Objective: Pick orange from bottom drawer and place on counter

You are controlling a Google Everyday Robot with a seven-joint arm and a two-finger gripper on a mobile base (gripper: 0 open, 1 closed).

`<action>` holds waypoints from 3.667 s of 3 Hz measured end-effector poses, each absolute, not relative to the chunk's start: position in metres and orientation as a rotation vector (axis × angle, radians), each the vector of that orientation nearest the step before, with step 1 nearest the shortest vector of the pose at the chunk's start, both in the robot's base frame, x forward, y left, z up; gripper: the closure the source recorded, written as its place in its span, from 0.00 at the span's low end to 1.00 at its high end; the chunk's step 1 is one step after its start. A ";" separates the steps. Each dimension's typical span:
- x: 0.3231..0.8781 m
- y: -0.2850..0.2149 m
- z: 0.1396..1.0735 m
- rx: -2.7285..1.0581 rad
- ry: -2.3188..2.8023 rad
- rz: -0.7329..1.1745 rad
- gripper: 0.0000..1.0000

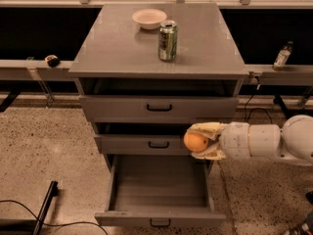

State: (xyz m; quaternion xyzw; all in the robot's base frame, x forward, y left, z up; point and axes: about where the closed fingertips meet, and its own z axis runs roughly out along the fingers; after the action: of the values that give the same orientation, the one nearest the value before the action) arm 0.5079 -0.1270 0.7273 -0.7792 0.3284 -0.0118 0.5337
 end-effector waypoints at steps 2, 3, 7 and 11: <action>0.539 -0.084 0.782 -1.780 0.825 0.130 1.00; 0.565 -0.077 0.815 -1.771 0.944 0.174 1.00; 0.638 -0.126 0.871 -1.517 1.247 0.208 1.00; 0.712 -0.094 0.936 -1.366 1.303 0.060 1.00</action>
Offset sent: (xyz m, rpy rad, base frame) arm 0.0622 0.0824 0.1144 0.1235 0.2254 0.0191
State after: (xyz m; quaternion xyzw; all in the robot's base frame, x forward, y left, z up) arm 0.7120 -0.0939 0.9364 -0.5860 0.5590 0.0258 0.5861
